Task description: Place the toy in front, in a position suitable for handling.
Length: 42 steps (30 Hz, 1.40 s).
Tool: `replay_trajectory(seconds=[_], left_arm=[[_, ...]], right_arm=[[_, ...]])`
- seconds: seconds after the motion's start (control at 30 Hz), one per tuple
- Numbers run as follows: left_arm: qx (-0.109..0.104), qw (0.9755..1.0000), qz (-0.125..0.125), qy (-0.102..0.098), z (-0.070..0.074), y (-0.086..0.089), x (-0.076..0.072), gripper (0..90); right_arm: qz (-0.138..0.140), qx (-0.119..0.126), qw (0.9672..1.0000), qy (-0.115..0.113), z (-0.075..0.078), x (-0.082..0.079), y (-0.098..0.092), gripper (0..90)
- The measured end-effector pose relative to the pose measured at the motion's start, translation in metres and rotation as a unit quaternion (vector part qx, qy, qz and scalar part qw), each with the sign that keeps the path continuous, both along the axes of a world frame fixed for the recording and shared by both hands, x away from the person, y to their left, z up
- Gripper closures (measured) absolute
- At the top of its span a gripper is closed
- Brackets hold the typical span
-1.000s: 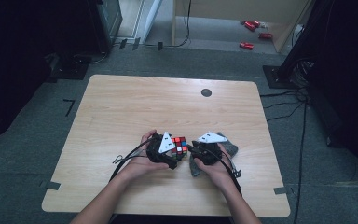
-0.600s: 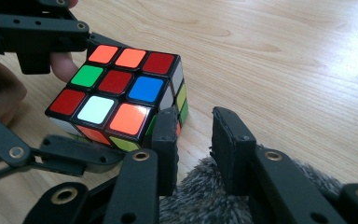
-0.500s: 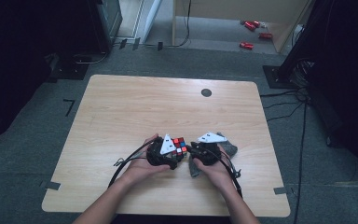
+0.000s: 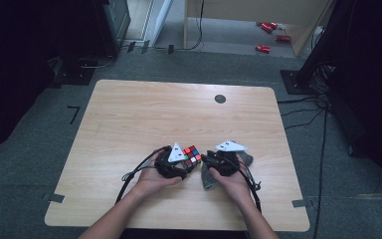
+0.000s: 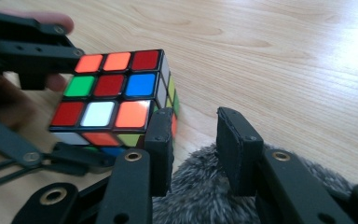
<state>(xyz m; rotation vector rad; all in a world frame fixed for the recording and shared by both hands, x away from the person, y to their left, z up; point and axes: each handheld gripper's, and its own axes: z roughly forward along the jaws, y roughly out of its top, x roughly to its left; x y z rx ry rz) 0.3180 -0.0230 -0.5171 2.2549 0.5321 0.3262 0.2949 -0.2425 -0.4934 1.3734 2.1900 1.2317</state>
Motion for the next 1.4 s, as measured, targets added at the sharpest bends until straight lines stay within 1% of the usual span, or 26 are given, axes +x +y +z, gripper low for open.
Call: replay_trajectory(seconds=[0.13,0.17,0.23,0.3,0.37,0.4,0.47,0.57,0.6,0.63,0.67,0.7,0.77,0.83,0.87,0.9,0.93,0.97,1.0,1.07,1.1,1.13,1.23,1.33,1.37,1.4], left_arm=[[0.003,0.9999,-0.014,-0.009,0.001,-0.001,-0.004,34.8],[0.003,0.9998,-0.014,-0.011,0.001,0.0,-0.005,34.9],[-0.006,0.9999,-0.013,-0.006,0.003,0.003,-0.006,34.9],[-0.008,0.9999,-0.013,-0.004,0.004,0.006,-0.006,35.0],[-0.011,0.9999,-0.007,-0.003,0.007,0.014,-0.008,35.0],[-0.011,0.9999,-0.007,-0.003,0.007,0.014,-0.008,35.0],[-0.015,0.9999,0.001,-0.003,0.012,0.023,-0.01,35.0],[-0.024,0.9996,0.011,0.0,0.019,0.033,-0.013,35.0],[-0.025,0.9996,0.013,0.002,0.021,0.035,-0.014,35.0],[-0.025,0.9996,0.013,0.002,0.021,0.035,-0.014,34.9],[-0.026,0.9995,0.016,0.004,0.024,0.038,-0.016,34.9],[-0.03,0.9994,0.016,0.003,0.028,0.044,-0.02,34.9],[-0.044,0.9989,0.012,0.013,0.03,0.052,-0.024,34.9],[-0.056,0.998,0.024,0.018,0.031,0.058,-0.028,34.9],[-0.056,0.998,0.024,0.018,0.031,0.058,-0.028,34.9],[-0.065,0.9969,0.038,0.023,0.031,0.063,-0.03,34.9],[-0.067,0.9964,0.045,0.025,0.03,0.065,-0.031,34.9],[-0.067,0.9964,0.045,0.025,0.03,0.065,-0.031,34.9],[-0.072,0.9955,0.053,0.03,0.029,0.068,-0.033,34.9],[-0.072,0.9953,0.056,0.031,0.03,0.068,-0.034,34.9],[-0.072,0.9953,0.056,0.031,0.03,0.068,-0.034,34.9],[-0.067,0.9962,0.05,0.026,0.03,0.066,-0.037,34.9],[-0.062,0.9967,0.044,0.03,0.03,0.064,-0.039,34.9],[-0.066,0.9965,0.039,0.036,0.03,0.065,-0.04,34.9],[-0.066,0.9965,0.039,0.036,0.03,0.065,-0.04,34.9],[-0.066,0.9964,0.041,0.035,0.031,0.066,-0.04,34.9]], right_arm=[[0.011,-0.016,0.9998,-0.007,0.003,-0.003,-0.001,65.4],[0.013,-0.015,0.9998,-0.008,0.003,-0.004,-0.001,64.9],[0.014,-0.011,0.9998,-0.011,0.004,-0.005,-0.003,64.6],[0.012,-0.004,0.9998,-0.016,0.006,-0.006,-0.005,64.6],[0.01,-0.001,0.9998,-0.02,0.009,-0.008,-0.008,64.3],[0.01,-0.001,0.9998,-0.02,0.009,-0.008,-0.008,64.3],[0.012,-0.002,0.9995,-0.028,0.013,-0.012,-0.01,62.1],[0.016,-0.009,0.9992,-0.034,0.016,-0.017,-0.012,58.3],[0.017,-0.017,0.9991,-0.035,0.017,-0.019,-0.013,56.9],[0.017,-0.017,0.9991,-0.035,0.017,-0.019,-0.013,56.9],[0.011,-0.034,0.9987,-0.037,0.019,-0.023,-0.015,51.9],[0.008,-0.038,0.9985,-0.038,0.019,-0.025,-0.017,48.4],[-0.006,-0.044,0.9982,-0.041,0.02,-0.029,-0.023,42.7],[-0.018,-0.044,0.998,-0.042,0.019,-0.033,-0.03,35.4],[-0.018,-0.044,0.998,-0.042,0.019,-0.033,-0.03,35.4],[-0.028,-0.048,0.9976,-0.041,0.016,-0.035,-0.035,29.3],[-0.032,-0.048,0.9977,-0.036,0.014,-0.035,-0.037,26.4],[-0.035,-0.049,0.9978,-0.029,0.011,-0.035,-0.039,23.0],[-0.04,-0.051,0.9977,-0.022,0.007,-0.036,-0.039,18.8],[-0.045,-0.056,0.9973,-0.012,0.003,-0.037,-0.038,12.7],[-0.045,-0.056,0.9973,-0.012,0.003,-0.037,-0.038,12.7],[-0.046,-0.076,0.996,-0.009,-0.001,-0.037,-0.035,9.9],[-0.048,-0.091,0.9946,-0.008,-0.006,-0.037,-0.033,12.7],[-0.051,-0.106,0.9931,-0.002,-0.009,-0.038,-0.032,19.4],[-0.051,-0.106,0.9931,-0.002,-0.009,-0.038,-0.032,19.4],[-0.057,-0.107,0.9925,0.015,-0.014,-0.036,-0.033,26.0]])
